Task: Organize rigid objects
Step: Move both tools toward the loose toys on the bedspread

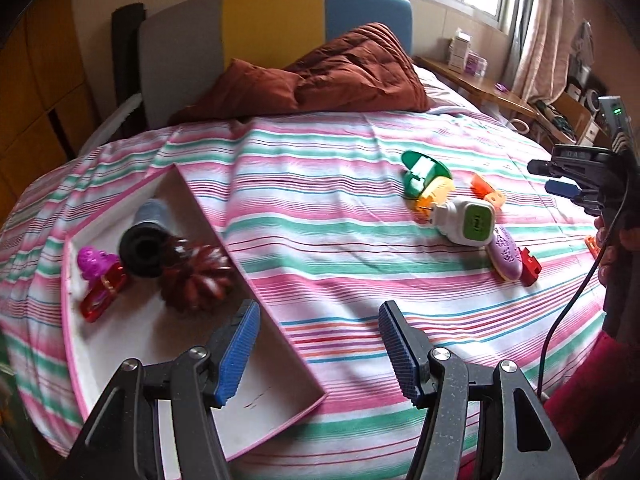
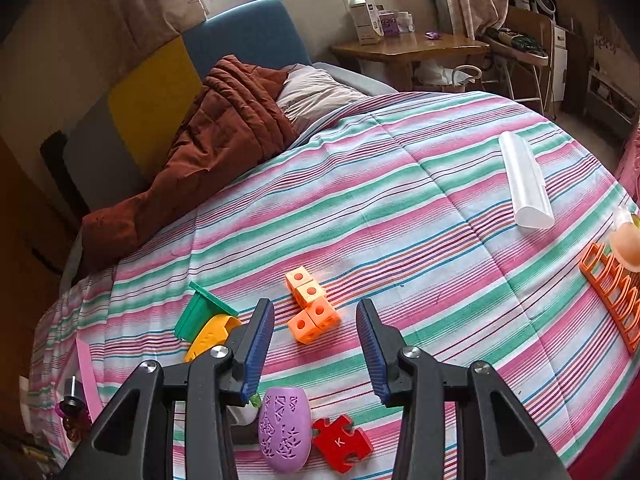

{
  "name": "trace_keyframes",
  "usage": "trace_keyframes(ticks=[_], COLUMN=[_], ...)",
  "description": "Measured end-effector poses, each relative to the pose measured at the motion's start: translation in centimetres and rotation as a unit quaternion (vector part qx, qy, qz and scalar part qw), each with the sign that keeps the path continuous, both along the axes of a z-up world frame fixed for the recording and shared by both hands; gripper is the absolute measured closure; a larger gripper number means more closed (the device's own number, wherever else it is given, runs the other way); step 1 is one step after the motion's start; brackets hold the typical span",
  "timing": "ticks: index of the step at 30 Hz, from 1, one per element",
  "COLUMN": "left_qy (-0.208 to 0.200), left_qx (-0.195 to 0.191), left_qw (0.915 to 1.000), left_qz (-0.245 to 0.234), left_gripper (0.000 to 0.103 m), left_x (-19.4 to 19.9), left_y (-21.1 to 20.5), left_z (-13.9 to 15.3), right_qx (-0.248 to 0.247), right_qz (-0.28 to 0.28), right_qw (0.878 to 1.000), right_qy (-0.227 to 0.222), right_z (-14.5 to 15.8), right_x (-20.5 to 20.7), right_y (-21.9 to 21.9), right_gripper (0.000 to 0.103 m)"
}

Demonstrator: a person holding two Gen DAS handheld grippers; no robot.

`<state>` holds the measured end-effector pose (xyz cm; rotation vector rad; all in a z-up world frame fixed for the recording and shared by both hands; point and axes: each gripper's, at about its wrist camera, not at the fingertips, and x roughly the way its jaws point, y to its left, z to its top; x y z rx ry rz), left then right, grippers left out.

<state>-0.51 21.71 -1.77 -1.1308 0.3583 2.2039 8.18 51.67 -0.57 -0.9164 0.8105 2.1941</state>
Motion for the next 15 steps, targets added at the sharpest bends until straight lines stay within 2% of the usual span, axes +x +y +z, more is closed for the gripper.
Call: trace_keyframes(ticks=[5,7,9,15], left_qy=[-0.013,-0.022,-0.035,-0.055], left_qx=[-0.001,0.003,0.016,0.029], left_qw=[0.9993,0.9985,0.9974,0.9941], left_qz=[-0.036,-0.049,-0.061,-0.089], left_gripper=[0.040,0.035,0.025,0.013], left_x=[0.1,-0.1,-0.2,-0.5], left_y=[3.4,4.8,6.1,10.5], left_z=[-0.6,-0.5,-0.4,-0.6], right_qx=[-0.011,-0.020,-0.028,-0.039], right_qz=[-0.009,-0.011,-0.012,-0.007], right_qw=[1.000,1.000,0.999,0.999], right_qy=[0.009,0.013,0.014,0.017], right_z=[0.0,-0.1,-0.2,-0.4], right_x=[0.4,0.5,0.4,0.2], right_y=[0.2,0.4,0.6,0.5], right_gripper=[0.060,0.060,0.060,0.060])
